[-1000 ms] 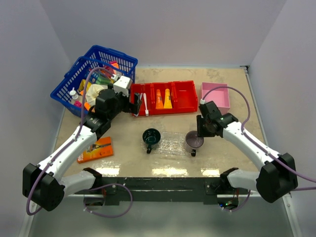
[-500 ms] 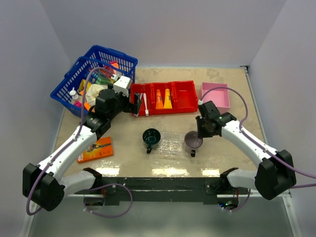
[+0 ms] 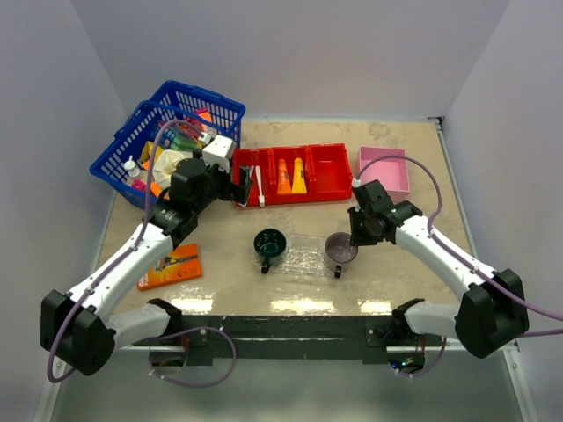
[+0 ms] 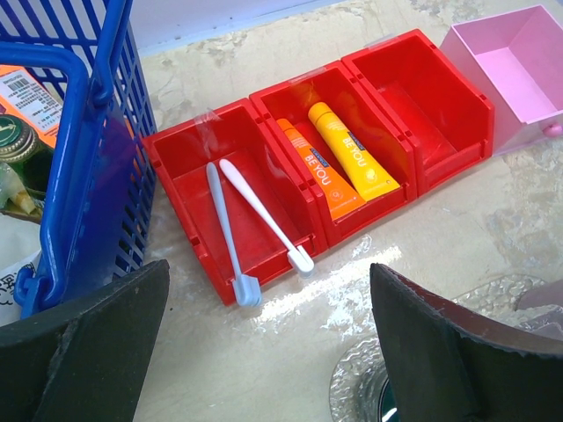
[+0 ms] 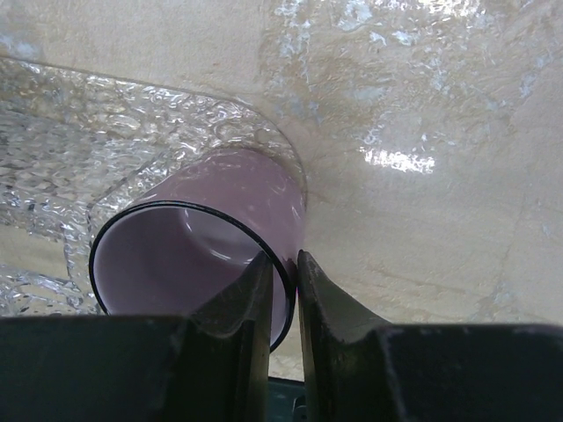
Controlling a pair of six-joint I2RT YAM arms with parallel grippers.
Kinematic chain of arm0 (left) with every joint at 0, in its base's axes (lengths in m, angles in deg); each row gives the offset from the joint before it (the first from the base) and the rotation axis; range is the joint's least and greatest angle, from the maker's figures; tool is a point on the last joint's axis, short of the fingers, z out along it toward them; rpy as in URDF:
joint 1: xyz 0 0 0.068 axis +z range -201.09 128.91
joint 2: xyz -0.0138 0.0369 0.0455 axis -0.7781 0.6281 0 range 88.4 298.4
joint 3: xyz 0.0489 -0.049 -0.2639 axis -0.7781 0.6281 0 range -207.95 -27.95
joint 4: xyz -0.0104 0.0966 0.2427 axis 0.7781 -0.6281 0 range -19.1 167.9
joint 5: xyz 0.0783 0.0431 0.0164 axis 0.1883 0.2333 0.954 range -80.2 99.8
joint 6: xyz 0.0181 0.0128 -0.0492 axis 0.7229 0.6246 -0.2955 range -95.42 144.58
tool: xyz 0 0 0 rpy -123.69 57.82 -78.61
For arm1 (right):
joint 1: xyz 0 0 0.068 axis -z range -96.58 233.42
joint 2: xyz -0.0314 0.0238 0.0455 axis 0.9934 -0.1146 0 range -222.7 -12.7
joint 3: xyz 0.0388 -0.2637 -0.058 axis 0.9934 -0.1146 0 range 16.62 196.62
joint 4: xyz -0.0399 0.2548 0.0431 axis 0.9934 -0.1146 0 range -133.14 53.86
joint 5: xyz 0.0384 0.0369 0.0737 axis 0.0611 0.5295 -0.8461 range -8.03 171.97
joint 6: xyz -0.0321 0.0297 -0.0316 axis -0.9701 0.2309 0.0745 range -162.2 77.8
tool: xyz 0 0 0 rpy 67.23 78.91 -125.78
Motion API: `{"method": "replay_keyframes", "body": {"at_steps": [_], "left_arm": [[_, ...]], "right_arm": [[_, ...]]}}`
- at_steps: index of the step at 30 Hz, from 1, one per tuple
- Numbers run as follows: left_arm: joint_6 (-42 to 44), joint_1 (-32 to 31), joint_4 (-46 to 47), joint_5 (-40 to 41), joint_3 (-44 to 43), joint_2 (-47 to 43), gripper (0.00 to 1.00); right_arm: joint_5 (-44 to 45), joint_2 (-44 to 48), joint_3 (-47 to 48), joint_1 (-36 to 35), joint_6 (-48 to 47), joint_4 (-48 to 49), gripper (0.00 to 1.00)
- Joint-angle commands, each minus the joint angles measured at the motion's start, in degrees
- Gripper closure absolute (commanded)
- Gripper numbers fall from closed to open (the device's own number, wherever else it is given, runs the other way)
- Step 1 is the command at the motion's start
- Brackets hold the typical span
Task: Prepare toiletry sets of a toothbrush and toothpaste on the tray
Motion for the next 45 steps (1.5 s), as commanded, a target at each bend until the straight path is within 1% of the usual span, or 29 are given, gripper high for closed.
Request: {"method": "replay_keyframes", "body": {"at_steps": [1, 9, 12, 13, 16, 18, 19, 21, 22, 25, 26, 28, 34, 38, 39, 45], "left_arm": [[0.5, 0.1, 1.7, -0.6, -0.6, 0.0, 0.00], [0.5, 0.1, 1.7, -0.6, -0.6, 0.2, 0.00], [0.5, 0.1, 1.7, -0.6, -0.6, 0.3, 0.00], [0.4, 0.1, 1.7, -0.6, -0.6, 0.2, 0.00], [0.4, 0.1, 1.7, -0.7, -0.6, 0.4, 0.00], [0.4, 0.1, 1.7, -0.6, -0.6, 0.4, 0.00], [0.4, 0.1, 1.7, -0.7, -0.6, 0.5, 0.00], [0.3, 0.1, 1.7, -0.7, -0.6, 0.4, 0.00], [0.3, 0.1, 1.7, -0.6, -0.6, 0.4, 0.00], [0.3, 0.2, 1.7, -0.7, -0.6, 0.5, 0.00], [0.3, 0.1, 1.7, -0.7, -0.6, 0.5, 0.00], [0.3, 0.1, 1.7, -0.7, -0.6, 0.6, 0.00], [0.4, 0.1, 1.7, -0.6, -0.6, 0.7, 0.00], [0.4, 0.1, 1.7, -0.7, -0.6, 0.9, 0.00], [0.4, 0.1, 1.7, -0.6, -0.6, 0.8, 0.00], [0.4, 0.1, 1.7, -0.6, -0.7, 0.9, 0.00]], "right_arm": [[-1.2, 1.3, -0.1, -0.3, -0.7, 3.3, 0.81], [-0.1, 0.3, 0.3, -0.7, -1.9, 2.7, 0.82], [0.7, 0.1, 0.6, -0.7, -1.6, 2.4, 0.74], [1.2, 0.6, 0.8, -0.7, -1.4, 2.1, 0.68], [2.8, 2.8, 1.5, -1.2, -0.8, 1.2, 0.56], [4.0, 4.2, 2.3, -1.2, -0.6, 0.6, 0.53], [4.7, 4.9, 2.6, -1.3, -0.2, 0.5, 0.49], [6.2, 6.4, 3.7, -2.2, 0.1, 0.1, 0.48], [6.6, 6.7, 4.0, -2.9, 0.9, -0.2, 0.48], [9.5, 7.1, 5.5, -7.9, 3.2, -0.7, 0.48], [9.9, 6.9, 5.8, -10.5, 3.8, -1.0, 0.48], [9.4, 6.2, 6.1, -12.3, 5.2, -0.5, 0.50], [4.5, 4.7, 3.9, -16.2, 8.4, 3.7, 0.55], [4.4, 4.0, 3.1, -18.1, 9.6, 4.3, 0.61], [4.3, 3.9, 2.9, -18.3, 9.8, 4.4, 0.64], [4.1, 3.1, 2.0, -19.3, 10.4, 5.2, 0.70]]}}
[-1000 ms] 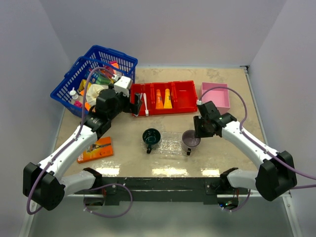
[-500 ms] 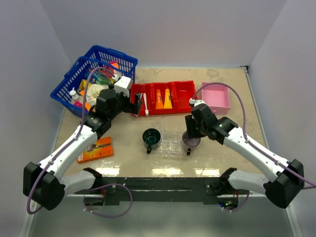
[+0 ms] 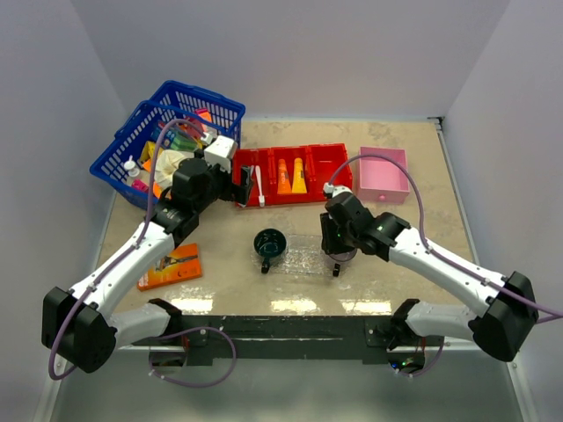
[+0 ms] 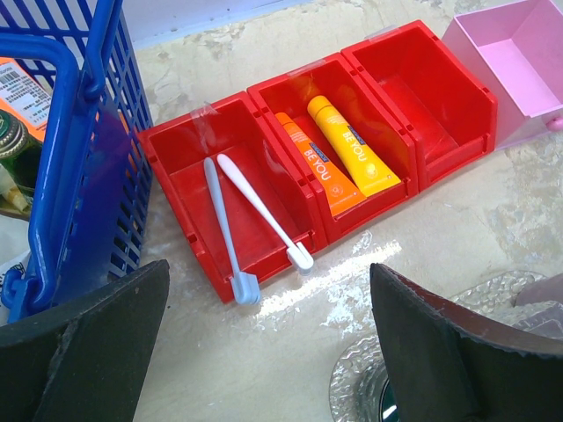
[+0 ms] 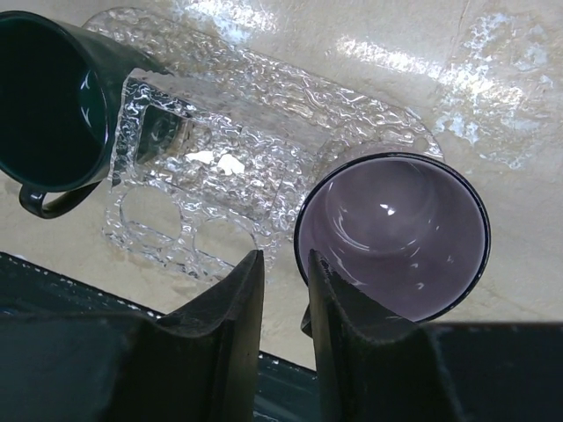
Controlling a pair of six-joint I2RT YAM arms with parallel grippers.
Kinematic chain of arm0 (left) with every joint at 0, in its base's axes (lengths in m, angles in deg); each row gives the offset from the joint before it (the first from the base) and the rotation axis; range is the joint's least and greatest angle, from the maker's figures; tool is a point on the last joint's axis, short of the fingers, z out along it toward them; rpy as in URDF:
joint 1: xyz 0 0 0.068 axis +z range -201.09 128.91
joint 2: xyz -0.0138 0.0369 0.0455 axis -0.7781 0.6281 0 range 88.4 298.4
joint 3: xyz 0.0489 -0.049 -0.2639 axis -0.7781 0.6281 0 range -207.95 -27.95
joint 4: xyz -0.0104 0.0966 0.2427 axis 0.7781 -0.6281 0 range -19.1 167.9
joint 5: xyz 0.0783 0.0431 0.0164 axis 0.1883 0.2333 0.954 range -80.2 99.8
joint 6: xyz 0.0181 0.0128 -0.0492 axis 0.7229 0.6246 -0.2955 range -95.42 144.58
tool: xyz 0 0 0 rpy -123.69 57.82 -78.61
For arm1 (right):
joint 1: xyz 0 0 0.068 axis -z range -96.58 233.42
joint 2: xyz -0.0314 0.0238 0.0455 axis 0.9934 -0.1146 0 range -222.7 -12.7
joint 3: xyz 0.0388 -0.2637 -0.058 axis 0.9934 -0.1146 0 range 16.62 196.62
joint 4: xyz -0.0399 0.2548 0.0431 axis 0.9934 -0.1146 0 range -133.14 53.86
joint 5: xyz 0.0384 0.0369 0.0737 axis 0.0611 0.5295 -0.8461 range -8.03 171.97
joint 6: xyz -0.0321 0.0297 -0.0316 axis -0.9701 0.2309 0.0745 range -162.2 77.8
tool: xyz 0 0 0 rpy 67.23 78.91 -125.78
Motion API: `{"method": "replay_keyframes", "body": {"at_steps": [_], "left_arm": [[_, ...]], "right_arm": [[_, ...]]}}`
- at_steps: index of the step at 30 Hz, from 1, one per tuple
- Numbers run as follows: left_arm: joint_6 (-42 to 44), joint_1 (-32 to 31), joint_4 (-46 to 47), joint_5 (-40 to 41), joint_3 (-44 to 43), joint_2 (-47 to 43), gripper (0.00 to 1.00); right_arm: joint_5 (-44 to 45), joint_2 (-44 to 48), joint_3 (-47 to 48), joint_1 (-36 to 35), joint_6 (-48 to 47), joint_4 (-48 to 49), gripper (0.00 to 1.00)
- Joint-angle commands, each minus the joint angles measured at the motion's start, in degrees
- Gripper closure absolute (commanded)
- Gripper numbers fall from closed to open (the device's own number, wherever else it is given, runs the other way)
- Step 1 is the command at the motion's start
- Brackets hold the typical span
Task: Prepare toiletry sets of a toothbrush and toothpaste on the tray
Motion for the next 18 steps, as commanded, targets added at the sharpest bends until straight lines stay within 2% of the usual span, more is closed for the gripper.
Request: {"method": "replay_keyframes", "body": {"at_steps": [1, 10, 18], "left_arm": [[0.4, 0.1, 1.7, -0.4, -0.6, -0.1, 0.00], [0.4, 0.1, 1.6, -0.4, -0.7, -0.1, 0.00], [0.4, 0.1, 1.6, -0.3, -0.7, -0.1, 0.00]], "right_arm": [[0.0, -0.7, -0.8, -0.8, 1.8, 2.1, 0.71], [1.2, -2.9, -1.3, -1.8, 1.8, 3.0, 0.72], [2.1, -3.7, -1.6, -2.0, 1.6, 3.0, 0.78]]}}
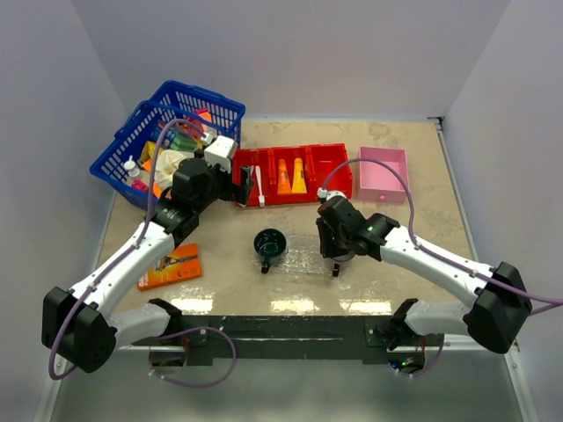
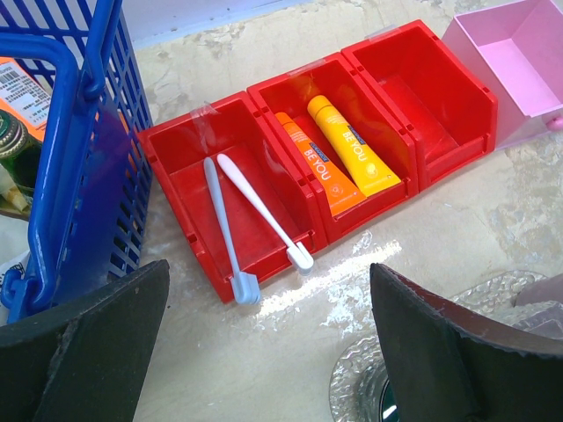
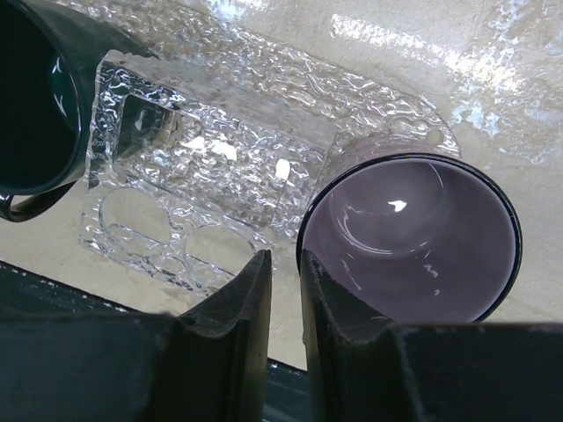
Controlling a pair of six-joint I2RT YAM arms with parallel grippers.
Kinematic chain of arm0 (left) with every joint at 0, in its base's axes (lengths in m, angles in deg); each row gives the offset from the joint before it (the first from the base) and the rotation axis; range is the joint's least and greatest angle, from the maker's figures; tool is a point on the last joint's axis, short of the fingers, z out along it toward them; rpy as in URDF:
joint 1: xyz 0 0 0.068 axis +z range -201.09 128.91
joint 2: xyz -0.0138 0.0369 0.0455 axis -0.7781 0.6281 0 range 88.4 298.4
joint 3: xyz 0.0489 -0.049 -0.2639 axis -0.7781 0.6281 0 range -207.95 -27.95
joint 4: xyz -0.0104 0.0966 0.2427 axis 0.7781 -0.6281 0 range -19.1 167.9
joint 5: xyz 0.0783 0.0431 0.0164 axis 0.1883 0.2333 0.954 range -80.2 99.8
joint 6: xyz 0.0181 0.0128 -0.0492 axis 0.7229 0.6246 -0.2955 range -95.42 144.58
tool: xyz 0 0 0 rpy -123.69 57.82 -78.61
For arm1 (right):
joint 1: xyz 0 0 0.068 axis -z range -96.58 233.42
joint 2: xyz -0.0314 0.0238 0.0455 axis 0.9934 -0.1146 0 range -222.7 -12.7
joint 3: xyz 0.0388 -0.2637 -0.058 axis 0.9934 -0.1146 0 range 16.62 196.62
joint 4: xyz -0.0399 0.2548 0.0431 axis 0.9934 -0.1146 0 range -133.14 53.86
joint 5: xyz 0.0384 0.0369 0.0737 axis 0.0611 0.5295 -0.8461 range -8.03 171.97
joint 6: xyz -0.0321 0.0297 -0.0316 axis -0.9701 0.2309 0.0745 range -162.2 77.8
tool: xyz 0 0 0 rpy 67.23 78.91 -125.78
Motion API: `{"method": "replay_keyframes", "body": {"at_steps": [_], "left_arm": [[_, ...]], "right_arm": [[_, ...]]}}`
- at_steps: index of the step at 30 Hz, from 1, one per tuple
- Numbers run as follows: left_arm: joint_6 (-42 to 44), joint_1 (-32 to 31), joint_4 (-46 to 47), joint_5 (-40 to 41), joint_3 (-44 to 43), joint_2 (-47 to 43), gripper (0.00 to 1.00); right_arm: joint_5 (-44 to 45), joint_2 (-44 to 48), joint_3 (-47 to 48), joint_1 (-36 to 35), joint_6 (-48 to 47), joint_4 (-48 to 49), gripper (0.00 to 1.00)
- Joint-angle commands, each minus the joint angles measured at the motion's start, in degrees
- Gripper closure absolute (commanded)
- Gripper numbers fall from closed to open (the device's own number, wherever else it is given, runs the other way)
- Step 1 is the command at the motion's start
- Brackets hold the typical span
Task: Prepare toiletry sets of a toothbrush and toothpaste on the tray
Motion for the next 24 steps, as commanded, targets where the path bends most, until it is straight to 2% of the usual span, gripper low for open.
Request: {"method": "replay_keyframes", "body": {"at_steps": [1, 7, 15, 24], "left_arm": [[0.4, 0.1, 1.6, -0.4, -0.7, -0.1, 0.00], [0.4, 0.1, 1.6, -0.3, -0.7, -0.2, 0.00], [0.4, 0.2, 1.6, -0.3, -0.7, -0.3, 0.00], [0.4, 0.2, 1.6, -0.4, -0.9, -0.3, 0.00]], "right_arm": [[1.8, -0.3, -0.5, -0.4, 0.7, 1.4, 0.78], [2.8, -0.8, -0.8, -0.6, 0.5, 1.3, 0.78], [2.6, -0.8, -0.9, -0.7, 0.0, 1.0, 0.86], [2.2, -1.0, -0.6, -0.9, -0.8, -0.2, 0.88]]}}
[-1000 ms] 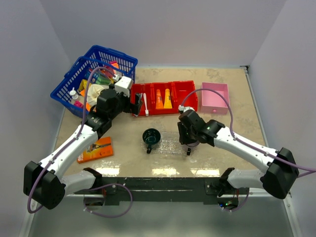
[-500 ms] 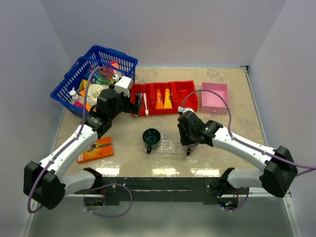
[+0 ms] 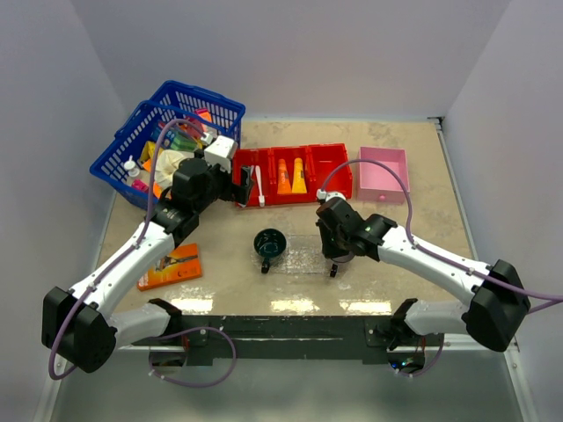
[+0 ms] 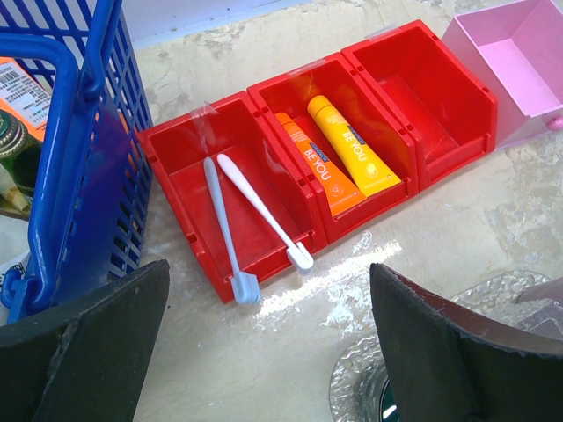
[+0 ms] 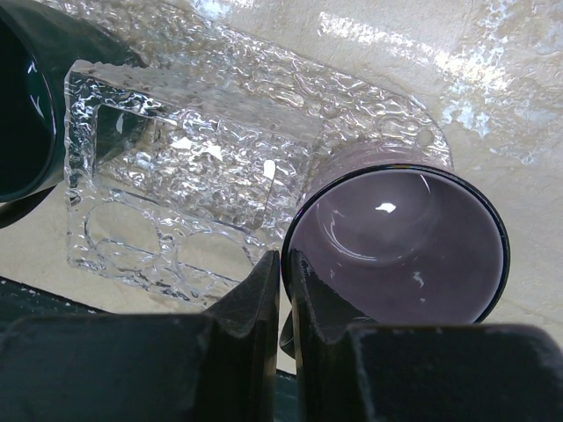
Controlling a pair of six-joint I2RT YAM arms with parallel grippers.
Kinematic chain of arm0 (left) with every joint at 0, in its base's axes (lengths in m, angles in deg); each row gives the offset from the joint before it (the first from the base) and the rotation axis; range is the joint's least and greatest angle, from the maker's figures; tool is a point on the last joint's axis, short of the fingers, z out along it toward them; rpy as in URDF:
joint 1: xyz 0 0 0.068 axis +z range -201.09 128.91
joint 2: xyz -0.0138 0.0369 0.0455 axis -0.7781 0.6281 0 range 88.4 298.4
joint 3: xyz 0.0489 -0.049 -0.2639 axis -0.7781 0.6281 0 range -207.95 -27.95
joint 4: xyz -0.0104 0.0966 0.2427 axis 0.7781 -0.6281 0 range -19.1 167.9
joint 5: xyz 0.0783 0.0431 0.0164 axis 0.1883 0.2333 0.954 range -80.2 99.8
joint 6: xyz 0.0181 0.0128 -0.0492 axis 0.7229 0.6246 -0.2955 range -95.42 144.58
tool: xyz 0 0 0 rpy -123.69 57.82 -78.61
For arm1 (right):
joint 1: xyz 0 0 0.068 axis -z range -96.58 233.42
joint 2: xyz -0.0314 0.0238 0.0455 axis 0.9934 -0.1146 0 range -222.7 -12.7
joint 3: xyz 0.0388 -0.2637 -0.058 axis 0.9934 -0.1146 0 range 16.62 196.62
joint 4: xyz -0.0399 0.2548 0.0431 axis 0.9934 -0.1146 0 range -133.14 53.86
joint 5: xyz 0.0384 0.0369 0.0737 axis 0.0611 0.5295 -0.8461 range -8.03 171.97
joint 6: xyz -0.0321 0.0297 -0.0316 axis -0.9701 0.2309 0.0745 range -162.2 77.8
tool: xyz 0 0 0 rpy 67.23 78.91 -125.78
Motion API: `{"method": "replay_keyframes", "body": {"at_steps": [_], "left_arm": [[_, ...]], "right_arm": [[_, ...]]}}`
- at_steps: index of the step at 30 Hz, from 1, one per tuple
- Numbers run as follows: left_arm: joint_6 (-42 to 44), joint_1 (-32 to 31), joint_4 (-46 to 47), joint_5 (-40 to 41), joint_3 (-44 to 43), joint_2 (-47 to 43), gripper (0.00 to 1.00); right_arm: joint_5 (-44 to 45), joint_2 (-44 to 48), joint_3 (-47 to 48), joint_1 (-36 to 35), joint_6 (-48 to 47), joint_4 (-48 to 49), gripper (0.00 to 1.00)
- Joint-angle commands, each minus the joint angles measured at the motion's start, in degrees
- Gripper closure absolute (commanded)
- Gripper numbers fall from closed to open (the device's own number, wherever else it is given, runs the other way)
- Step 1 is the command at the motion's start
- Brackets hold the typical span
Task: Prepare toiletry sets of a toothbrush and toothpaste on the tray
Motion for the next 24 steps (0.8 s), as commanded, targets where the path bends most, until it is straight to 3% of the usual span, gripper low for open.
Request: {"method": "replay_keyframes", "body": {"at_steps": [1, 7, 13, 18, 24], "left_arm": [[0.4, 0.1, 1.6, -0.4, -0.8, -0.2, 0.00], [0.4, 0.1, 1.5, -0.4, -0.8, -0.3, 0.00], [0.4, 0.1, 1.6, -0.4, -0.8, -0.1, 0.00], [0.2, 0.1, 1.5, -0.4, -0.8, -0.2, 0.00], [0.0, 0.1, 1.4, -0.3, -0.9, -0.4, 0.00]], "right_arm": [[0.9, -0.3, 0.1, -0.5, -0.5, -0.8, 0.88], [1.8, 0.7, 0.5, -0.6, -0.5, -2.2, 0.84], [4.9, 3.8, 2.2, -0.6, 1.6, -6.4, 0.64], [9.3, 6.2, 2.7, 0.3, 4.0, -9.7, 0.54], [4.8, 11.1, -0.5, 10.1, 3.3, -9.7, 0.53]]}}
